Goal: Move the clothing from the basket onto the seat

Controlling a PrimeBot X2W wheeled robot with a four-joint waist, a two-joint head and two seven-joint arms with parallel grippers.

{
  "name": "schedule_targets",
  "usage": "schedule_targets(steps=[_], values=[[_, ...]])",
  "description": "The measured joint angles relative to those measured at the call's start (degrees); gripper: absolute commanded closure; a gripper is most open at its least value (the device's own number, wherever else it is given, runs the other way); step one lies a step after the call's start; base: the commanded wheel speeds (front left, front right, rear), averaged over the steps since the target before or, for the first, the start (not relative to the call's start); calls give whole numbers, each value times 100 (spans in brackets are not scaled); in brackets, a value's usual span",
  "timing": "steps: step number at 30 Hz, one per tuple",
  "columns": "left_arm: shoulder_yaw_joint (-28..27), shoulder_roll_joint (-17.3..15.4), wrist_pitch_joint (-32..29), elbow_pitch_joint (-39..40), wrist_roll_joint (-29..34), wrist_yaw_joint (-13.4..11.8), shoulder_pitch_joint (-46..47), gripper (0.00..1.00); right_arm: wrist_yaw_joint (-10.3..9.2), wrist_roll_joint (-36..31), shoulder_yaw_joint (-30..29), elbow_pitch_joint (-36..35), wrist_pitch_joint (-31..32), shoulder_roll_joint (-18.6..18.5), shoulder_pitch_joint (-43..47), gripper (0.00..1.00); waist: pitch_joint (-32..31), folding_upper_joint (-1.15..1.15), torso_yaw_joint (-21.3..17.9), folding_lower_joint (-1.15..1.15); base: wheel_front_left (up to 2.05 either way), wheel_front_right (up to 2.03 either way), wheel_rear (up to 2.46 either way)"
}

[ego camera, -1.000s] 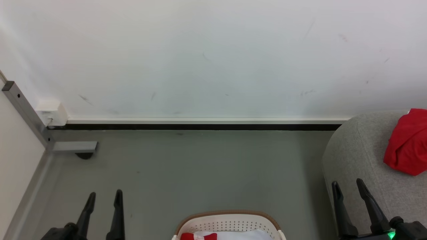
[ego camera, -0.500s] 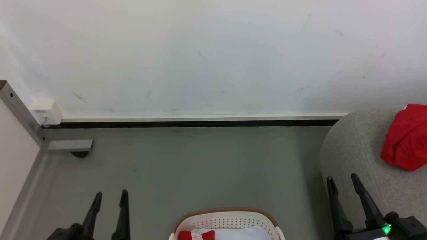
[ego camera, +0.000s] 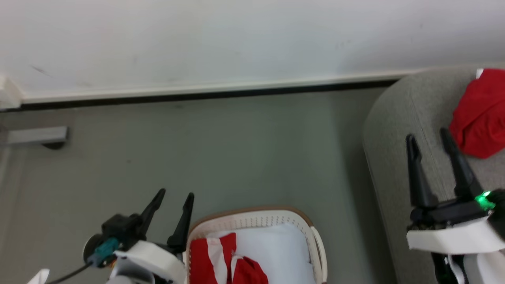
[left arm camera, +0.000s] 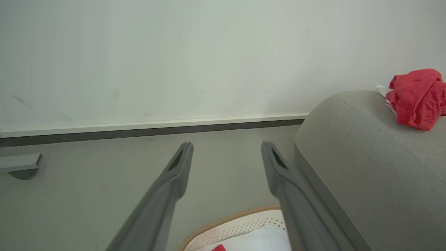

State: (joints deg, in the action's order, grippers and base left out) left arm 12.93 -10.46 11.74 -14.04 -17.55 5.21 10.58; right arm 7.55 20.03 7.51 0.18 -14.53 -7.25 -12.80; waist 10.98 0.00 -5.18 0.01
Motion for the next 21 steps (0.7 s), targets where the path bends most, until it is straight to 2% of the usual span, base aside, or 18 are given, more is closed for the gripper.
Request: schedule_targets(steps=[6,10,14,21], values=[[545,-175,-391,-988,31,186,713,0,1,19,-194,-244,-23,219,-543,0,717,0,-289,1,0,0,0],[998,-355,-519,-1650,30,209,1070,0,0,-25,-188,-338,-43,286,-712,0,1169,0,-500,1,0,0,0],[1734,-565,-559,-2213,160,230,1438,0,0,-33,-319,-517,-51,354,-872,0,1593,0,-705,1,0,0,0],[2605,-678,-730,-3209,32,232,2079,0,0,-45,-387,-816,-52,411,-1095,0,2269,0,-1030,1,0,0,0]])
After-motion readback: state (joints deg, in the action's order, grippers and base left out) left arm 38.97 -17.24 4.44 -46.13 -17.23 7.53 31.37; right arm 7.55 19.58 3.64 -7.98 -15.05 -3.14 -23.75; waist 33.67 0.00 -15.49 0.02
